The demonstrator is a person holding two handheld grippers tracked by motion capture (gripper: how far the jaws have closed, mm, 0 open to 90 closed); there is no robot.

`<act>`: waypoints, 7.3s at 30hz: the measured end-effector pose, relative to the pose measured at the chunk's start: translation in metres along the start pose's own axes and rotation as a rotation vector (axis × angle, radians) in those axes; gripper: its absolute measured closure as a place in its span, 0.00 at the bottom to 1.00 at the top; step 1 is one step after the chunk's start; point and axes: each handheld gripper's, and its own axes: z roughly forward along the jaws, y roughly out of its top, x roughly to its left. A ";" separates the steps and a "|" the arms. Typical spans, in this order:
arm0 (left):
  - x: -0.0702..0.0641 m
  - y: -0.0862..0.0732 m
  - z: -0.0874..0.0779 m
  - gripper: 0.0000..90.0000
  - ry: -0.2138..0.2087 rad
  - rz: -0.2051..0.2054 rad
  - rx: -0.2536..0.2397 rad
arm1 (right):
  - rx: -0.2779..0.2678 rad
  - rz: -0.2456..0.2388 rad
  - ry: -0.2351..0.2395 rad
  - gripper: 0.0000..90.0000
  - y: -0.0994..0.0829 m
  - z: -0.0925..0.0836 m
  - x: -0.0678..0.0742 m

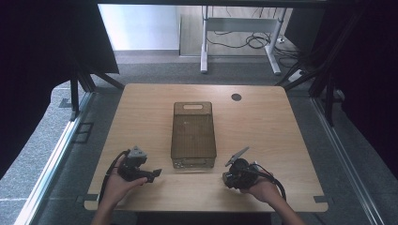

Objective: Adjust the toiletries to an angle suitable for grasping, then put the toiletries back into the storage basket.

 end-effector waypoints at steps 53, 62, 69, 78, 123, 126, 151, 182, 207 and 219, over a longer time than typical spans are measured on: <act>0.001 0.000 -0.003 0.22 0.004 -0.008 -0.005 | -0.197 0.189 -0.078 0.84 0.010 -0.011 -0.038; -0.002 0.001 -0.002 0.22 0.000 0.005 -0.005 | -0.208 0.229 -0.167 0.47 0.002 -0.036 -0.039; -0.003 0.001 -0.001 0.22 -0.003 0.009 0.000 | -0.141 0.234 -0.181 0.43 -0.002 -0.042 -0.042; -0.002 0.001 -0.001 0.22 -0.005 0.002 0.000 | -0.070 0.233 -0.188 0.41 -0.004 -0.035 -0.045; -0.004 0.001 0.002 0.22 -0.014 0.005 0.023 | 0.142 0.214 -0.253 0.49 0.010 0.011 -0.050; -0.004 0.001 0.002 0.22 -0.014 0.010 0.023 | 0.134 0.232 -0.231 0.50 0.009 0.010 -0.053; -0.001 0.000 0.002 0.22 -0.005 -0.002 0.016 | 0.003 0.314 -0.115 0.50 0.024 -0.043 -0.060; -0.001 0.000 0.001 0.22 -0.005 0.004 0.017 | -0.083 0.372 -0.071 0.50 0.064 -0.078 -0.064; -0.002 0.000 0.003 0.22 -0.010 0.000 0.017 | -0.103 0.357 -0.048 0.50 0.103 -0.080 -0.060; -0.002 0.000 0.002 0.22 -0.013 0.002 0.016 | -0.114 0.352 -0.030 0.50 0.122 -0.071 -0.056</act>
